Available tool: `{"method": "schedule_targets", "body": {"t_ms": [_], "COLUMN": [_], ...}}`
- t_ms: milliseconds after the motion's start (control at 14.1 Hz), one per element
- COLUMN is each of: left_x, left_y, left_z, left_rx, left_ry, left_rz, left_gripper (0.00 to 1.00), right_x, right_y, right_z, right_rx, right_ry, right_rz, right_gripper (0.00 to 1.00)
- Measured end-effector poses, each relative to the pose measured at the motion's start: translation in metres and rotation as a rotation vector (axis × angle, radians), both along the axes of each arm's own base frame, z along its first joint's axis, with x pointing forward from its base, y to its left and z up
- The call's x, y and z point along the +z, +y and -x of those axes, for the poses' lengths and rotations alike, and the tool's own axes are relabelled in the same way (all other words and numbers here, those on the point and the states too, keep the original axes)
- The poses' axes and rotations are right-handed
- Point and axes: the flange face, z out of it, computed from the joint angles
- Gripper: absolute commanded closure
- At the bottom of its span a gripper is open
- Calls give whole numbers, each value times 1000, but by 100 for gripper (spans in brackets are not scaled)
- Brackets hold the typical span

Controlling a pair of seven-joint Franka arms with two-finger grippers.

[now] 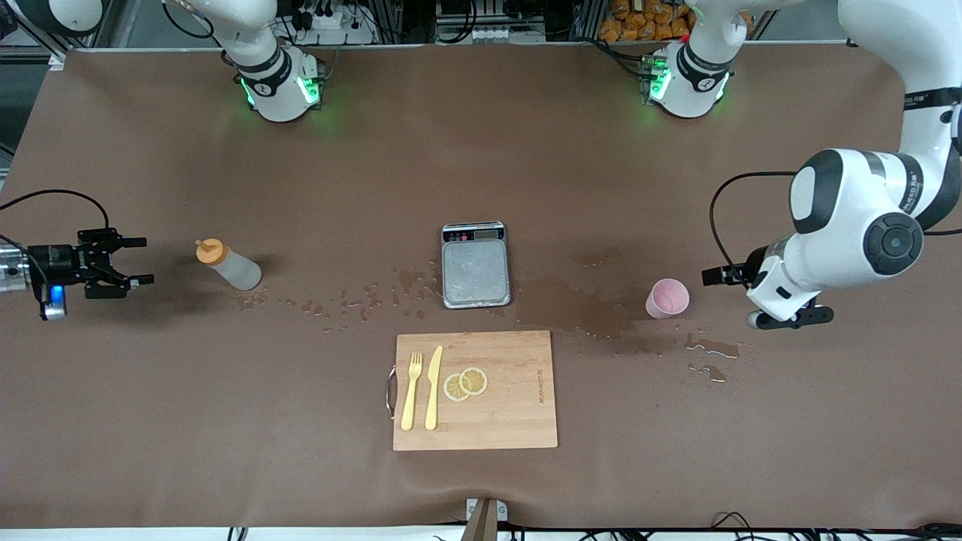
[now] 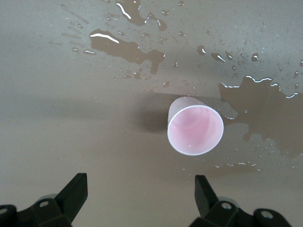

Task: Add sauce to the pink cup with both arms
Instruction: 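Grasp the sauce bottle with the right gripper while the left gripper grasps the cup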

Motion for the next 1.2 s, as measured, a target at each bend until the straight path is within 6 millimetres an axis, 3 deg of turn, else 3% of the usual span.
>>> {"method": "schedule_targets", "body": {"t_ms": [496, 779, 920, 1204], "left_x": [-74, -82, -84, -109], "left_y": [-18, -20, -21, -29], "left_z": [-10, -10, -9, -2], "left_rx": [-10, 4, 12, 42], "left_ry": [1, 9, 14, 60], "left_rz": [12, 9, 6, -7], "left_gripper": [0, 0, 0, 0], "right_x": [-43, -87, -97, -117], "right_y": [13, 25, 34, 46], "right_z": [4, 8, 7, 6], "right_rx": [12, -14, -3, -15], "right_ry": [72, 118, 132, 148], "right_rz": [-61, -134, -146, -188], "right_gripper": [0, 0, 0, 0]}}
